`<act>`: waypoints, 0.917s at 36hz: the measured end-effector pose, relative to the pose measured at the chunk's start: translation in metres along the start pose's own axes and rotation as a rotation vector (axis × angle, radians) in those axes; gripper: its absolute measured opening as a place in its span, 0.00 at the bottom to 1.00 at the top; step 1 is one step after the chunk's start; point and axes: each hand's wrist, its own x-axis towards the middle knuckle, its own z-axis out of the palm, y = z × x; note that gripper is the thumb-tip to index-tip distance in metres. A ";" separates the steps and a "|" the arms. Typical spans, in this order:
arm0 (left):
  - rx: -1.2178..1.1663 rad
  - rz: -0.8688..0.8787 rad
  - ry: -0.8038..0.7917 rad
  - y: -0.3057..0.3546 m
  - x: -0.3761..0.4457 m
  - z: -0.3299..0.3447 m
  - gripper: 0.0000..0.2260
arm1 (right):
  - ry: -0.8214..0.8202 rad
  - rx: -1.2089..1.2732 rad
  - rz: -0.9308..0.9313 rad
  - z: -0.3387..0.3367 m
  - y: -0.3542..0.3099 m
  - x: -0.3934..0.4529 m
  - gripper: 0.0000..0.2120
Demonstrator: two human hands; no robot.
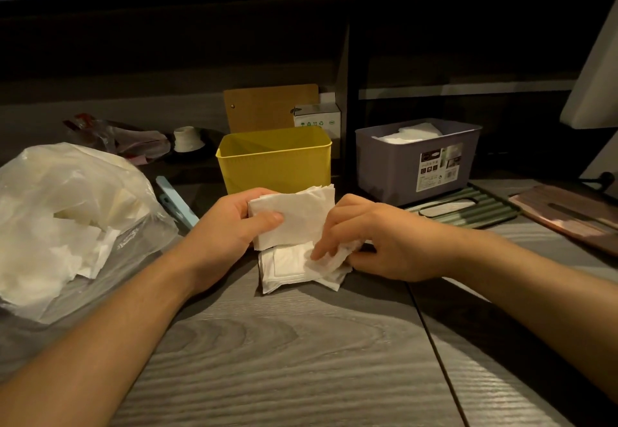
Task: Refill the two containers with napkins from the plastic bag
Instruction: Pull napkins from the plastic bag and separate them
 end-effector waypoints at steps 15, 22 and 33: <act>-0.008 0.009 -0.001 0.000 0.000 0.000 0.09 | 0.055 -0.091 0.025 0.000 -0.002 0.002 0.13; -0.064 -0.005 0.040 -0.004 0.003 -0.001 0.09 | 0.075 -0.023 0.083 0.002 -0.001 -0.002 0.13; -0.043 0.011 0.038 -0.003 0.002 -0.001 0.09 | 0.093 -0.235 0.021 0.001 0.004 -0.001 0.13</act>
